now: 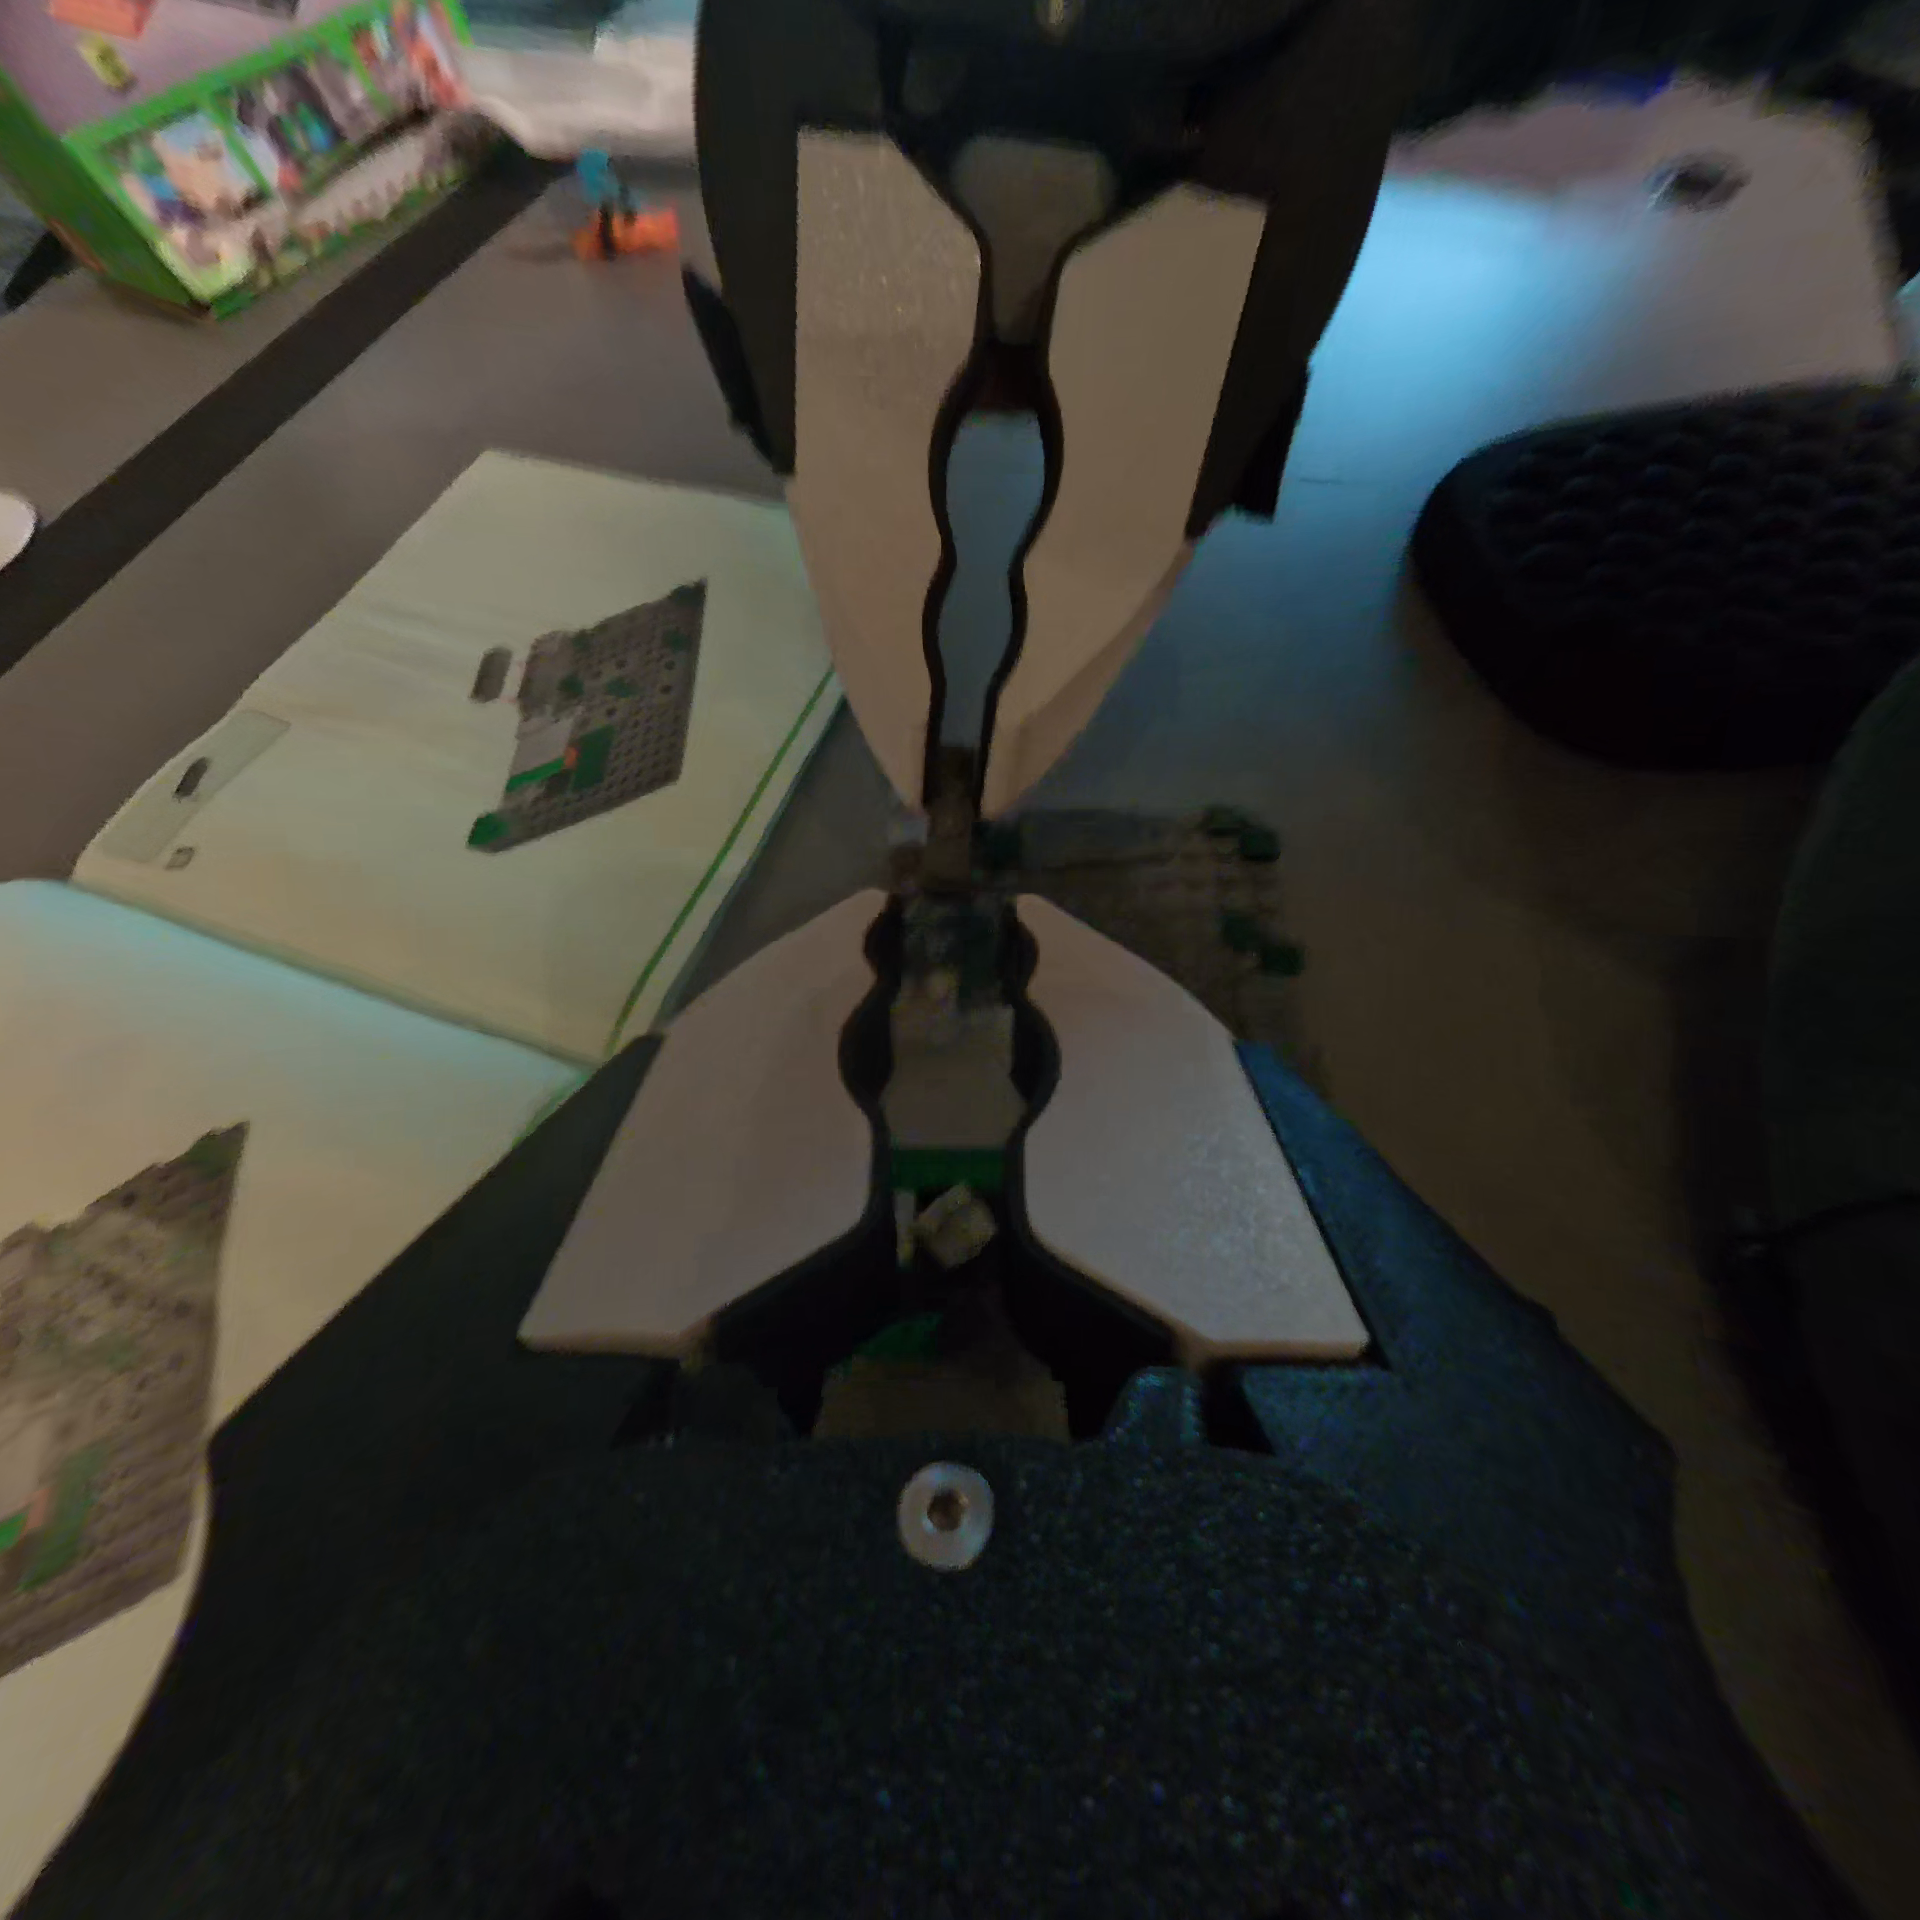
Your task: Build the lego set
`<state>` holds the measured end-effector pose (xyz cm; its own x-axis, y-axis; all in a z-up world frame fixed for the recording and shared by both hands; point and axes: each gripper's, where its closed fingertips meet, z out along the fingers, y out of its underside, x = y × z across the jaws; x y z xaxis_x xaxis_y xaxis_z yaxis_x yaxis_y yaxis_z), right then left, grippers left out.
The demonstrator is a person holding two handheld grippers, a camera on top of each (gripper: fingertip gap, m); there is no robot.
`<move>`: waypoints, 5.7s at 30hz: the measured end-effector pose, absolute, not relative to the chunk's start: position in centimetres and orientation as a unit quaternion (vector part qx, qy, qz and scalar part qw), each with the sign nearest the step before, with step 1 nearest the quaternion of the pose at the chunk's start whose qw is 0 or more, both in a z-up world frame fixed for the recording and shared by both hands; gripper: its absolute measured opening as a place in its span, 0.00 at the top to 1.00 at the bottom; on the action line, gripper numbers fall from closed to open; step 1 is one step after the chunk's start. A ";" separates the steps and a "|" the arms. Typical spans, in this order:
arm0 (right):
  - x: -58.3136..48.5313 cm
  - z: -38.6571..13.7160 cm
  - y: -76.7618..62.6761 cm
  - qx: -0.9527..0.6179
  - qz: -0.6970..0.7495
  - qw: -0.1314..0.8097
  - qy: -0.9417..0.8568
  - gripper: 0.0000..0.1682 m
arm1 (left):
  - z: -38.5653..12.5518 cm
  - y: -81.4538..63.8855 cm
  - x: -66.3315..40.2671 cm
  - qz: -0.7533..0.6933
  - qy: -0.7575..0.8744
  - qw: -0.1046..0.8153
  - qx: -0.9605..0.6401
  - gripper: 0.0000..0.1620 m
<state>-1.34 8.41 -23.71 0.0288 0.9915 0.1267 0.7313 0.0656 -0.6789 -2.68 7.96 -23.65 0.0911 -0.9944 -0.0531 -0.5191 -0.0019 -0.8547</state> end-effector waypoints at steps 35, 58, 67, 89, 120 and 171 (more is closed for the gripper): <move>-1.1 -26.8 8.7 -0.649 0.211 0.247 -0.688 0.94 | -25.1 8.1 -3.6 -0.318 0.589 0.355 -0.653 0.91; -1.2 -26.6 8.7 -0.648 0.214 0.255 -0.686 0.94 | -25.7 7.6 -3.3 -0.320 0.594 0.342 -0.654 0.92; -1.2 -26.4 8.8 -0.649 0.220 0.255 -0.682 0.94 | -25.8 7.5 -3.2 -0.322 0.594 0.340 -0.654 0.92; 0.6 -26.0 9.2 -0.665 0.217 0.257 -0.667 0.84 | -25.6 7.6 -3.3 -0.322 0.591 0.343 -0.655 0.92; 0.2 -26.2 8.1 -0.641 0.300 0.295 -0.642 0.91 | -23.1 7.7 -3.6 -0.377 0.584 0.295 -0.656 0.87; -2.7 -21.5 3.4 -0.520 0.313 0.302 -0.735 0.90 | -22.5 1.7 -3.3 -0.570 0.524 -0.133 -0.619 0.82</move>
<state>-2.66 3.45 -21.49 -0.2760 0.9539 0.1180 0.5759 0.2624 -0.7743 -3.28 1.72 -22.46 -0.1983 -0.4972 0.8447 -0.8005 -0.4151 -0.4323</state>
